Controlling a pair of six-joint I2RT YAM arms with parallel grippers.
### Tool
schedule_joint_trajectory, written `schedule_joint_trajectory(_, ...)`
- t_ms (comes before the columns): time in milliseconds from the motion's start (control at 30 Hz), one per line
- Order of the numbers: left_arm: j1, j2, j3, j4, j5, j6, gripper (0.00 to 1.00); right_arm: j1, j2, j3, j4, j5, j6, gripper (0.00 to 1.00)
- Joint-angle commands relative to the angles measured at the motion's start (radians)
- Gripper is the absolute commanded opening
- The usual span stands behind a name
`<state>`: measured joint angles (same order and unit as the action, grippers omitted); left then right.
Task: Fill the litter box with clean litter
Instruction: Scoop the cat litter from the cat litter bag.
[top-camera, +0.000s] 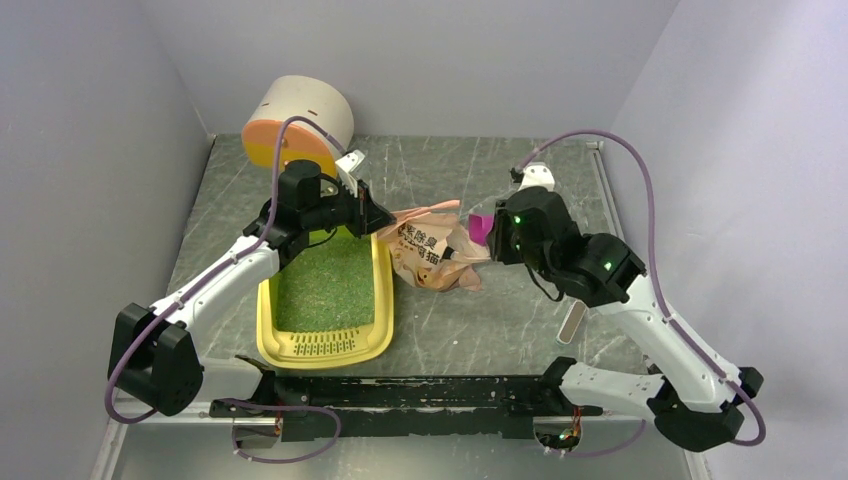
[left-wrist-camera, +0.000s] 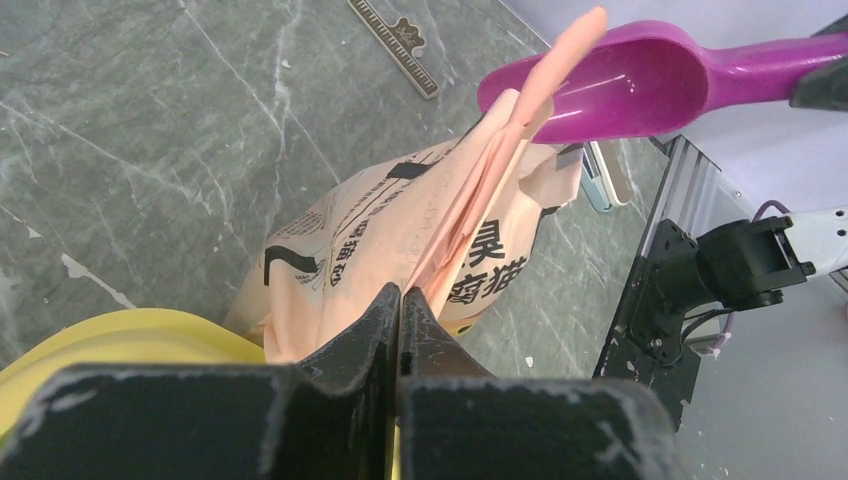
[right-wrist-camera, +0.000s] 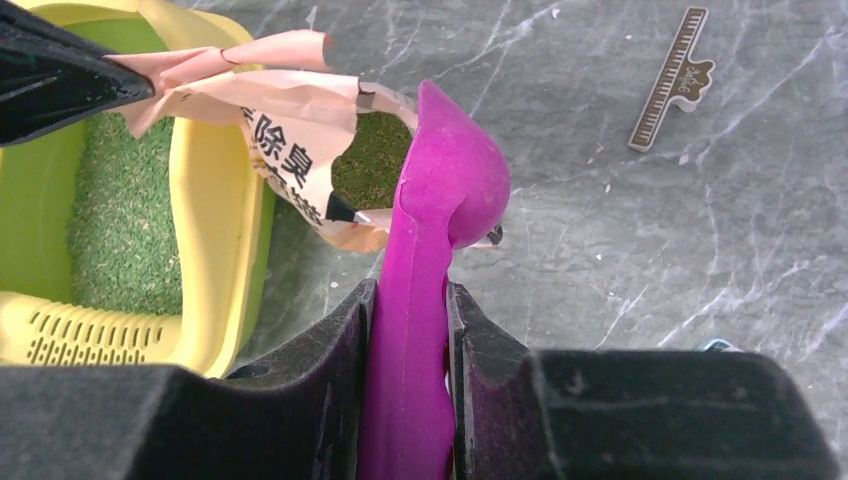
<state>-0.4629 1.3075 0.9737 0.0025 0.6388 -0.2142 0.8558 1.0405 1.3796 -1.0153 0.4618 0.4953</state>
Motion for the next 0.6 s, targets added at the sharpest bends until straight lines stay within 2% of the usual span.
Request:
schedule_joint_trajectory(0,-0.011,-0.007,0.037,-0.021,-0.007,0.007,0.05,-0.112,-0.02,-0.022,0.053,-0.228,-0.113,0.0)
schedule_joint_trajectory(67,-0.011,-0.007,0.04,-0.024,-0.014,0.009,0.05,-0.129,-0.03,-0.034,0.088,-0.329,-0.129,0.0)
schedule_joint_trajectory(133,-0.011,-0.007,0.041,-0.024,-0.013,0.007,0.05,-0.133,-0.032,-0.03,0.091,-0.365,-0.128,0.0)
schedule_joint_trajectory(400,-0.011,0.008,0.053,-0.037,-0.022,0.022,0.05,-0.134,-0.055,0.043,-0.021,-0.227,-0.106,0.0)
schedule_joint_trajectory(567,-0.011,-0.005,0.041,-0.01,-0.03,0.0,0.05,-0.135,-0.077,0.092,-0.083,-0.214,-0.098,0.0)
